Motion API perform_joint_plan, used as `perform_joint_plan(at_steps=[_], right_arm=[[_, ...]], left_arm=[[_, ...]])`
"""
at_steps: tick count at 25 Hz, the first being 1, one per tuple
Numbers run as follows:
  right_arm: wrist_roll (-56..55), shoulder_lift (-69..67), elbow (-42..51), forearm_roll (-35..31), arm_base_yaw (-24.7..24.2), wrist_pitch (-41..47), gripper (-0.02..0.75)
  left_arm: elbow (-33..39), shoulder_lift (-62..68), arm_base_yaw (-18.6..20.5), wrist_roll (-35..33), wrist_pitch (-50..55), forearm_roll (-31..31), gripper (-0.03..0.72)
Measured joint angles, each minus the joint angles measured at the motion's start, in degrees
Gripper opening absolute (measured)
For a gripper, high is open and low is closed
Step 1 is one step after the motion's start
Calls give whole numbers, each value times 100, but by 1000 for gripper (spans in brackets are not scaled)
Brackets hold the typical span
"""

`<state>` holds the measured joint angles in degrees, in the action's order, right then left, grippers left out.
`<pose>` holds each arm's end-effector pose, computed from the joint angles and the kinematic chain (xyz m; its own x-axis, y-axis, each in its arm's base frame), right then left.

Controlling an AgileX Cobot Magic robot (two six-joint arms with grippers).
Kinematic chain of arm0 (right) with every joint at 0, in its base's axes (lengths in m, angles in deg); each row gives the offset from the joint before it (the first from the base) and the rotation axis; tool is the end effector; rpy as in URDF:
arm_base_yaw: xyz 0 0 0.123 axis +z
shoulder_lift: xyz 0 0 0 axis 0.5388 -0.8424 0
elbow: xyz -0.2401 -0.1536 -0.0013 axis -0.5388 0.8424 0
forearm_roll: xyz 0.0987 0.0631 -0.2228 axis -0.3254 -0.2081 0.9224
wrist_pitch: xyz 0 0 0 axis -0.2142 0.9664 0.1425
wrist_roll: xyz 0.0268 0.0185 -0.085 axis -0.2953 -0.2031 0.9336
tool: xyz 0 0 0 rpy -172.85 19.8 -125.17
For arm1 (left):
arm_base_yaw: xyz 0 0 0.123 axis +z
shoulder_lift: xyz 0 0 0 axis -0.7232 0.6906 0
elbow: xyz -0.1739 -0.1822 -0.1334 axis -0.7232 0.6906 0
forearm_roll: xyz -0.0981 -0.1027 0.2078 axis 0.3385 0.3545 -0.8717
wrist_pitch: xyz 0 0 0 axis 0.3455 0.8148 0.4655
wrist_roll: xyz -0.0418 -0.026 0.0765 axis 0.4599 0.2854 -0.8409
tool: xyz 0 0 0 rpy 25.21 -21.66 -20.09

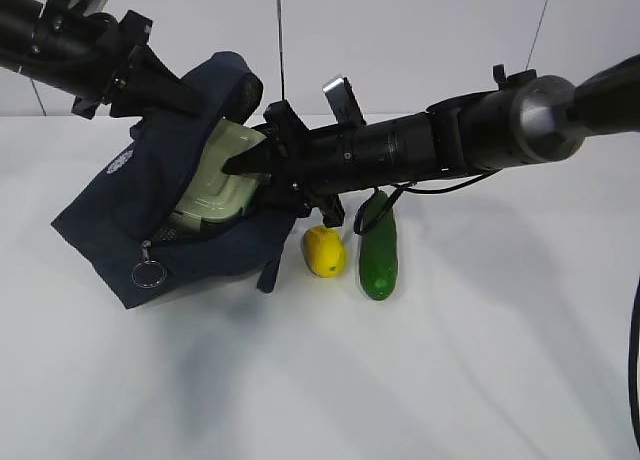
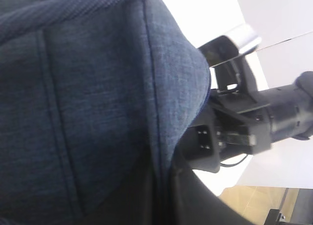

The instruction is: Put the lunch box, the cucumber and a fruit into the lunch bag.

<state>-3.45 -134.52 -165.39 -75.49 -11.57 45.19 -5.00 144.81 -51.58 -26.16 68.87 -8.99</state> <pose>0.4136 0.2299 0.1659 -0.9534 0.2798 -0.1126 -0.0080 0.3498 0.9368 0.3924 -0.1070 0.2605 -0.8956 0.0257 -0.4441 0.3699 0.5978 -0.7112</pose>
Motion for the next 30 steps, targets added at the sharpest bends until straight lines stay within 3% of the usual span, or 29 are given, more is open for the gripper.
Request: perform_joint_plan(at_steps=[30], right_arm=[[187, -361, -23, -274, 12, 94, 363]], left_arm=[[0, 0, -42, -12, 0, -157, -3]])
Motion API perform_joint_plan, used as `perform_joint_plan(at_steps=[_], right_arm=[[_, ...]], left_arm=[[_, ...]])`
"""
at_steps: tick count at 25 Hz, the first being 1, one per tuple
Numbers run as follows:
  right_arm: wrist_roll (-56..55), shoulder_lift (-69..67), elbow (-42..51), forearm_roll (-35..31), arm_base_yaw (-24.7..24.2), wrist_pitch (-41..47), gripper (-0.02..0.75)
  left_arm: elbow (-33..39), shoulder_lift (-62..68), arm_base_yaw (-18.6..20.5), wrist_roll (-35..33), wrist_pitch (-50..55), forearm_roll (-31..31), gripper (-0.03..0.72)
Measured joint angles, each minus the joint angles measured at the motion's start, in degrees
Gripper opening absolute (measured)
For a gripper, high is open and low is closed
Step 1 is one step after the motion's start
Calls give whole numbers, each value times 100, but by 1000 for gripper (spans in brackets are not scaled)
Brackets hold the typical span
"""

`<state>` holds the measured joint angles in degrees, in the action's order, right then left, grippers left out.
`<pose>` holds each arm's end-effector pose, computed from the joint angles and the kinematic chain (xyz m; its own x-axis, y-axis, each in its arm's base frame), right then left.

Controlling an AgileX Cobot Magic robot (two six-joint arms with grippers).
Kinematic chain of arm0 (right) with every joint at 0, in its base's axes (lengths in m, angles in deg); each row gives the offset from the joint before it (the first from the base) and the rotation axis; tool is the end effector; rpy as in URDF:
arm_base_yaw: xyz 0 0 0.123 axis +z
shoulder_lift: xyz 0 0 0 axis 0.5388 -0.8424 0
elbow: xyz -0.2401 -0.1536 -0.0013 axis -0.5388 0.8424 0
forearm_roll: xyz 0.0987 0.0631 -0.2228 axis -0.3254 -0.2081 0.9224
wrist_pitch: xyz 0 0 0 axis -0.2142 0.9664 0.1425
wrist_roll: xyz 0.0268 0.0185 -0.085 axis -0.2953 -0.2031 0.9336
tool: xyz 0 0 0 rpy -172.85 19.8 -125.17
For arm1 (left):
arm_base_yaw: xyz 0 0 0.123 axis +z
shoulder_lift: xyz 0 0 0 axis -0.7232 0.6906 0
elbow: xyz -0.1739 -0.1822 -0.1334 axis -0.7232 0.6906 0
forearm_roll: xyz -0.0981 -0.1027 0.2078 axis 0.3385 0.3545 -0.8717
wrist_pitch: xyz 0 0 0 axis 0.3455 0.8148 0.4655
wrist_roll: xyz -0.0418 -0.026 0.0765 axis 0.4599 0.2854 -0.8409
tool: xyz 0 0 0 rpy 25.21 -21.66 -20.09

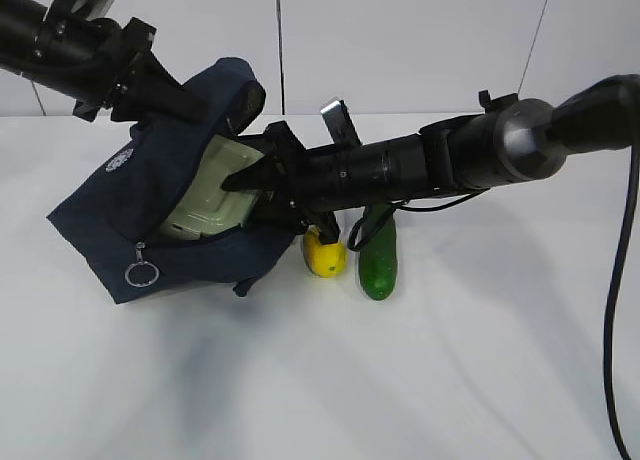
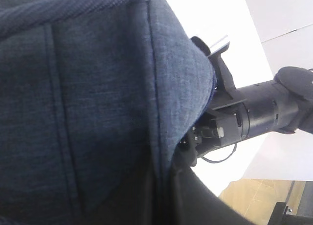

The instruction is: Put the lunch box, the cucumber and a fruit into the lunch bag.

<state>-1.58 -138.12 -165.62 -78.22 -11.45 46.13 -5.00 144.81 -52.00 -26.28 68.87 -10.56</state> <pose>0.4165 0.2326 0.1407 -0.9561 0.2847 -0.0699 0.0313 0.3363 0.9412 0.3911 -0.1088 0.2587 -0.8930 0.0535 -0.4468 0.3837 0.6093 -0.6939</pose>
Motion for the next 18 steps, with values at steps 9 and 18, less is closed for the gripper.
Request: perform_joint_plan(at_steps=[9, 18], right_arm=[[-9, 0, 0, -22, 0, 12, 383], [-9, 0, 0, -22, 0, 12, 384]], left_arm=[[0, 0, 0, 0, 0, 0, -3], [0, 0, 0, 0, 0, 0, -3]])
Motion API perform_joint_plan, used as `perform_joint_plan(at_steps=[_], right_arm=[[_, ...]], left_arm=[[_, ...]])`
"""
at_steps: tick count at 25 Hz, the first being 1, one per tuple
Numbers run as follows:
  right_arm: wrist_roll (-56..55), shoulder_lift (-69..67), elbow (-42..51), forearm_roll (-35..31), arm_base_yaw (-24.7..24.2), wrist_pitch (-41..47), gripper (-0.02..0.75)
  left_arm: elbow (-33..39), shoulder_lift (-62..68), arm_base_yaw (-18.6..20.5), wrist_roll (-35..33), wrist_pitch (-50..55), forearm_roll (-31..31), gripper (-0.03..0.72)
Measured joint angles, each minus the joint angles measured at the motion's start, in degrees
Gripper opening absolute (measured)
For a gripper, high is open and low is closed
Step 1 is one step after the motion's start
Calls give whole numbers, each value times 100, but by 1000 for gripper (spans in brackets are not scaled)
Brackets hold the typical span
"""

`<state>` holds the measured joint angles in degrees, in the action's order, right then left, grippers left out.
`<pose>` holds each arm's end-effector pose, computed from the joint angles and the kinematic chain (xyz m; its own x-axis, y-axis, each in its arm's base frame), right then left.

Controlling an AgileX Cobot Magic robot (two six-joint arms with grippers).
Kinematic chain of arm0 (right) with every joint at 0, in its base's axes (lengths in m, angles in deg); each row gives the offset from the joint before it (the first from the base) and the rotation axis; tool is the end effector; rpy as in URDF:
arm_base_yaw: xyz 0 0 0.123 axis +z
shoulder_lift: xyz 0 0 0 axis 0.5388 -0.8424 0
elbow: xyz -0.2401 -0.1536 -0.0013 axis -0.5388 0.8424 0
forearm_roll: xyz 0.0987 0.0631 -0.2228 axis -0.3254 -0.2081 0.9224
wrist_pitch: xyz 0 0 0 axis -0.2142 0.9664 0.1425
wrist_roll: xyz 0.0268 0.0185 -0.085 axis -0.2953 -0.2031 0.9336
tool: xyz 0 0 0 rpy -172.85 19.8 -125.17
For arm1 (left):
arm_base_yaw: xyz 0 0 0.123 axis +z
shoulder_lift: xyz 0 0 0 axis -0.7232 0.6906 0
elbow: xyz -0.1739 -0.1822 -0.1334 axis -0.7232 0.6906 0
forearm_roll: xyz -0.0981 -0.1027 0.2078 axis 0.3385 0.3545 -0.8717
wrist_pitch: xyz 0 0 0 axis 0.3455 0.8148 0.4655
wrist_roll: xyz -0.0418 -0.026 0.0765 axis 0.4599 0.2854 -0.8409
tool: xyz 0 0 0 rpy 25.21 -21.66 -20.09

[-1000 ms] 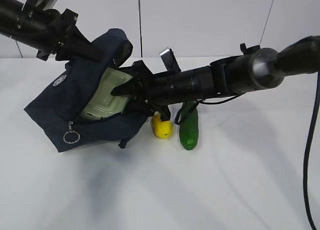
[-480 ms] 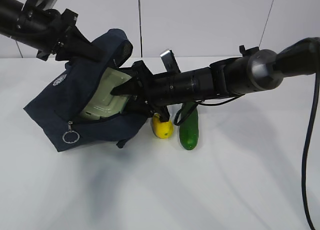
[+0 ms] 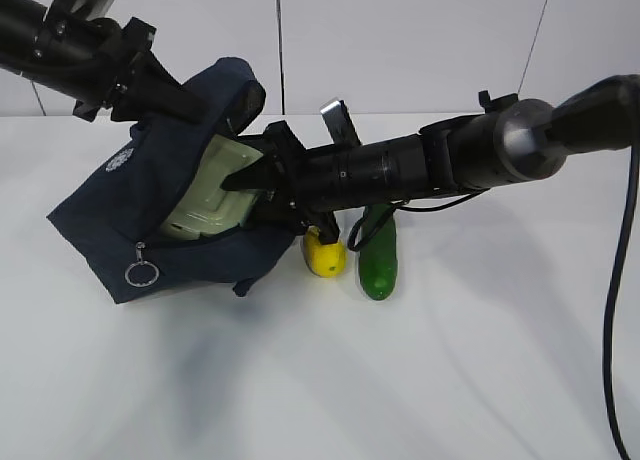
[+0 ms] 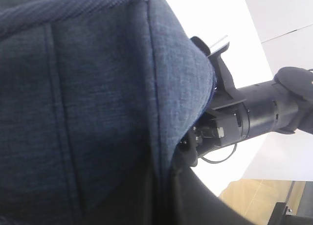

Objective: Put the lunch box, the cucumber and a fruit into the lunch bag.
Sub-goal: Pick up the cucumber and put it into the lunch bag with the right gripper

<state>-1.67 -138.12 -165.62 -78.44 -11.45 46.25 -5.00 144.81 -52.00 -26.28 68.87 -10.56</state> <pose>0.4165 0.2327 0.1410 -0.9558 0.2863 -0.0661 0.0342 0.3319 0.9427 0.3911 -0.1088 0.2587 -0.8930 0.0535 -0.4468 0.3837 0.6093 -0.6939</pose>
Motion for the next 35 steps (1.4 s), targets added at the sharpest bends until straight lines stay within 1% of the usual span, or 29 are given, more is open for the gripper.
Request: perform_joint_plan(at_steps=[2, 7, 13, 19, 24, 31, 35], right_arm=[[0, 0, 0, 0, 0, 10, 395], [0, 0, -48, -136, 0, 236, 459], [0, 0, -57, -158, 0, 335, 471], [100, 0, -57, -222, -19, 955, 474], [465, 0, -57, -222, -141, 1694, 475], [521, 24, -57, 108, -258, 1777, 474], [421, 272, -57, 454, -258, 1786, 474]], left_arm=[[0, 0, 0, 0, 0, 0, -3], [0, 0, 0, 0, 0, 10, -3], [0, 0, 0, 0, -14, -16, -3], [0, 0, 0, 18, -14, -16, -3], [0, 0, 0, 91, -14, -16, -3], [0, 0, 117, 169, 47, 26, -3], [0, 0, 264, 284, 200, 31, -3]])
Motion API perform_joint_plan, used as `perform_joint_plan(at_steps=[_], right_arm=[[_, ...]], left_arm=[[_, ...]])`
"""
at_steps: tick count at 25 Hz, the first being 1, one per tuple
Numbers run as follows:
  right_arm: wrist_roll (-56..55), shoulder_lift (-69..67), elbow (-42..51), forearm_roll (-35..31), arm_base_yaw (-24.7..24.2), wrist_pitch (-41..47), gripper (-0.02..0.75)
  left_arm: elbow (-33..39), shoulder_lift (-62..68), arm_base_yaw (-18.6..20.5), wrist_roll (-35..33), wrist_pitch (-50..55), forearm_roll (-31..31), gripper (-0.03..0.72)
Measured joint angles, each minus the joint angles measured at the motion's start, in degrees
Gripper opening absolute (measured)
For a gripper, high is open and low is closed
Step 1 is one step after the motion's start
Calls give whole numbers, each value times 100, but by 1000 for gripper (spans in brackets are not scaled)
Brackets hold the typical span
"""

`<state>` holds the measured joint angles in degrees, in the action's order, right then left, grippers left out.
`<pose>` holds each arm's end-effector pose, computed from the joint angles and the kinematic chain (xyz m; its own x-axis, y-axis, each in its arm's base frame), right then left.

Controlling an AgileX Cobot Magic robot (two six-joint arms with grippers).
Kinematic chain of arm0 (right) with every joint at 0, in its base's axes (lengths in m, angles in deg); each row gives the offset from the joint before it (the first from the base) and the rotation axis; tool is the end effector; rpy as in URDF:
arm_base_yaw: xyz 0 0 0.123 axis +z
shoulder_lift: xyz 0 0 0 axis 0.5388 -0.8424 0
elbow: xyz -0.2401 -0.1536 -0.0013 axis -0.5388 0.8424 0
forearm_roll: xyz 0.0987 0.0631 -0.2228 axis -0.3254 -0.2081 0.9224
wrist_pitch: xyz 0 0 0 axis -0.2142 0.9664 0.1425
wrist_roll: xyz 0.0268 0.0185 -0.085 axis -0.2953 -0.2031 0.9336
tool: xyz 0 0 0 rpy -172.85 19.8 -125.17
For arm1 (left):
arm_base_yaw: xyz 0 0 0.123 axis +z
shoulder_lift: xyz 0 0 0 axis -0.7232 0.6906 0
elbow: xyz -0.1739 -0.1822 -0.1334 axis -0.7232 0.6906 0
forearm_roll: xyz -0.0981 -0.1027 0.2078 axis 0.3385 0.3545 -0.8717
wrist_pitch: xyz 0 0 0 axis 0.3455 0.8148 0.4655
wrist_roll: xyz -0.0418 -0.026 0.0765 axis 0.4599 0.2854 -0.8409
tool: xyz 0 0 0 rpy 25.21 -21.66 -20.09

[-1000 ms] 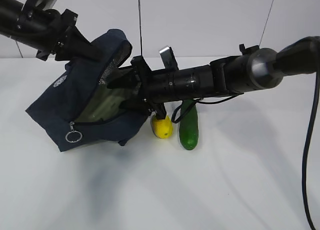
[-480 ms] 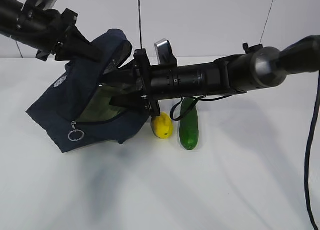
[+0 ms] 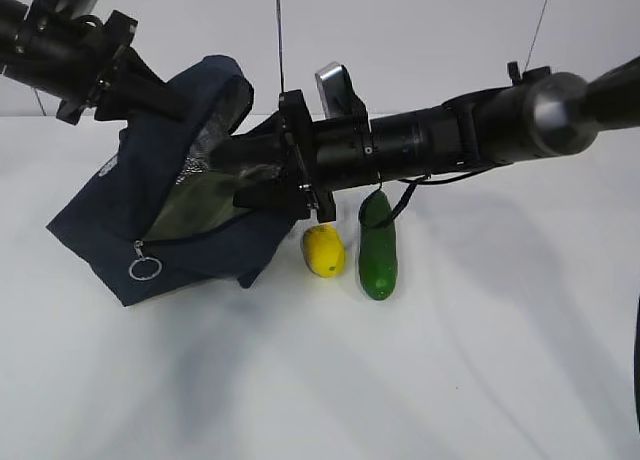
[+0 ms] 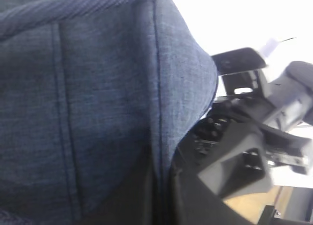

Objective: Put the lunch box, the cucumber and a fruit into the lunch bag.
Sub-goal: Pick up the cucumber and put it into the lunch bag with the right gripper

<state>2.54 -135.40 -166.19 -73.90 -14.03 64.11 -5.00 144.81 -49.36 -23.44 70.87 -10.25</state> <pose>0.4014 0.2221 0.1771 -0.9862 0.0429 -0.1599 -0.1498 0.1802 0.9722 0.3928 -0.0921 0.2594 -0.9184 -0.0002 -0.3957 0.3143 0.6070 -0.7299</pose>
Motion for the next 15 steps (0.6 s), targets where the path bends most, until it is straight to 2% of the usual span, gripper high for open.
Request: perform_joint_plan(at_steps=[5, 10, 15], right_arm=[[-370, 550, -12, 879, -3, 76, 475], [-1303, 1038, -170, 2716, -12, 28, 475], [-2497, 1306, -622, 4513, -12, -38, 475]], left_arm=[[0, 0, 290, 69, 266, 0, -3], [0, 0, 561, 174, 491, -295, -3], [-12, 0, 602, 220, 535, -494, -3]])
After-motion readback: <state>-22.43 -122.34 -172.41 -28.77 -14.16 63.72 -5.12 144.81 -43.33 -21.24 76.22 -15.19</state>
